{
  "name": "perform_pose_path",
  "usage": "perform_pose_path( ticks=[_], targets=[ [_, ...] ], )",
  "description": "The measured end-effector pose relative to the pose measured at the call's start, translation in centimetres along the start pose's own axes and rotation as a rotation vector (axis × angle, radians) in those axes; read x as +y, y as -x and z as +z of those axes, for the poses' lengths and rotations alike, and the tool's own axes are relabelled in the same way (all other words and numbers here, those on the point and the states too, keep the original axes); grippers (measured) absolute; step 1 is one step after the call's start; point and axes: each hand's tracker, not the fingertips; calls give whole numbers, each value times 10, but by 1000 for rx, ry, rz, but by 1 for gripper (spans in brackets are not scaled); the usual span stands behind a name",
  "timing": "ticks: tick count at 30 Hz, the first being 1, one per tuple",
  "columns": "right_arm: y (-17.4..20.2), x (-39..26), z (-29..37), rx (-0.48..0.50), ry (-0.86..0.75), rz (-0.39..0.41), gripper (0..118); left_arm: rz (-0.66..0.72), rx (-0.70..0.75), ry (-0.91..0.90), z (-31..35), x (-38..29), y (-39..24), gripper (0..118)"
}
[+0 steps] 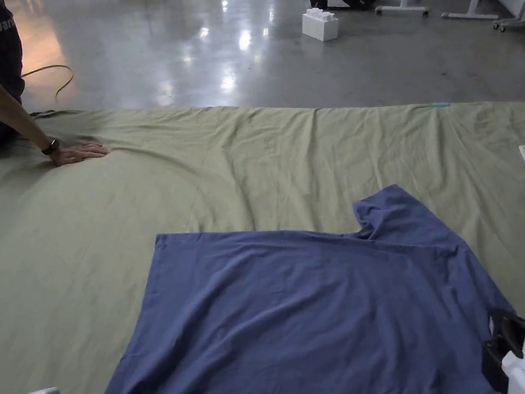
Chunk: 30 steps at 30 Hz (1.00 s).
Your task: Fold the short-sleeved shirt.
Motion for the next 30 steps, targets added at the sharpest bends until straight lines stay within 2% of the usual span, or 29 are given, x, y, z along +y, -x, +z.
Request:
perform_pose_path(
  ticks=[2,4,5,6,8,10,12,14,19,20,21,22,26,28,30],
  targets=[
    [-14,-8,4,2,99,-55,1,-14,4,0,0,3,-2,5],
    [-29,-16,8,-46,159,-37,4,-27,14,-6,-1,2,-4,5],
    [-38,-23,8,-56,215,-43,12,-31,16,-2,-2,3,-4,5],
    [-44,-29,8,-66,273,-45,31,-35,17,2,-3,3,-4,5],
    [-56,-46,7,-53,397,-59,53,-38,22,2,-5,2,-5,5],
    [-64,-65,8,-44,471,-80,67,-43,26,9,-7,1,-6,5],
    [-65,-83,9,-52,520,-49,73,-41,28,11,-8,-1,-5,5],
    [-63,-99,11,-80,568,-45,73,-39,30,16,-9,-3,-6,5],
    [-66,-126,-7,-70,622,-135,71,-45,31,24,-11,-6,-6,5],
    [-65,-128,-11,-66,631,-151,63,-45,31,26,-11,-6,-6,5],
    [-63,-121,-11,-63,629,-153,48,-45,31,28,-11,-6,-6,5],
    [-60,-117,-11,-35,615,-163,41,-47,31,30,-12,-7,-6,4],
    [-52,-130,-33,-27,656,-113,37,-50,33,35,-13,-7,-7,4],
    [-53,-128,-34,-24,662,-126,26,-48,34,34,-14,-7,-7,5],
    [-54,-126,-35,21,664,-138,8,-41,33,34,-14,-8,-8,5]
  ],
)
